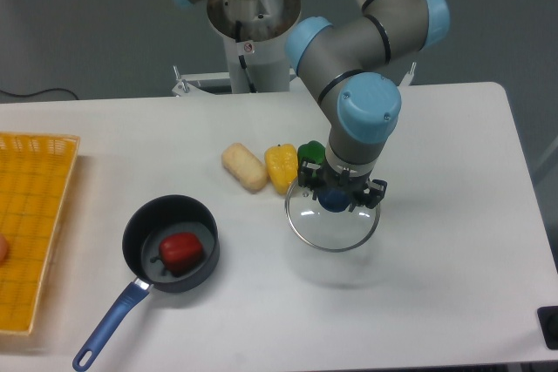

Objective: Close the pot lid
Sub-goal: 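Lift the held glass lid slightly above the table, then carry the glass lid over the dark blue saucepan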

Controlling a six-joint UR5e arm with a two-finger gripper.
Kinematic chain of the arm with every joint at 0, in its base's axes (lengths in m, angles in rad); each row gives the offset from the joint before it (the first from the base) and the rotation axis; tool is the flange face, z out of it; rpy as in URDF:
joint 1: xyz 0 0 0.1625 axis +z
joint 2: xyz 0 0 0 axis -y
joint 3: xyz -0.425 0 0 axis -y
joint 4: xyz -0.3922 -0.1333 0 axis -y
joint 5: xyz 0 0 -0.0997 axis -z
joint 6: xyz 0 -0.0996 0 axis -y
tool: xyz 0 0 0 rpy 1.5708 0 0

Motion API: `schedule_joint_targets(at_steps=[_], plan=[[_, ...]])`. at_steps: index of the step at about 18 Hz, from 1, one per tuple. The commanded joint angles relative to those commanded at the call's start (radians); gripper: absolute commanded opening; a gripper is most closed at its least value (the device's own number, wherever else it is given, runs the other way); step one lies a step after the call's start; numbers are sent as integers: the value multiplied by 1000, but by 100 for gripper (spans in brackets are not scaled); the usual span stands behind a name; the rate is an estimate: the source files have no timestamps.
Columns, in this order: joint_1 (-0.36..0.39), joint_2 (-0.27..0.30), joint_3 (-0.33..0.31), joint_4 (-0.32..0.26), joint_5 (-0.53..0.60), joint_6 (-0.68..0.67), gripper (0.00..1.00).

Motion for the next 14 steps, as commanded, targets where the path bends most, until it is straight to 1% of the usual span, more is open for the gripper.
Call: schedule_joint_targets(at_steps=[6, 9, 12, 14], plan=[[0, 3, 5, 0, -15, 0, 52], [-20, 6, 5, -12, -15, 0, 52], [-43, 34, 5, -41, -15, -18, 52], [-60, 47, 5, -46, -14, -35, 52]])
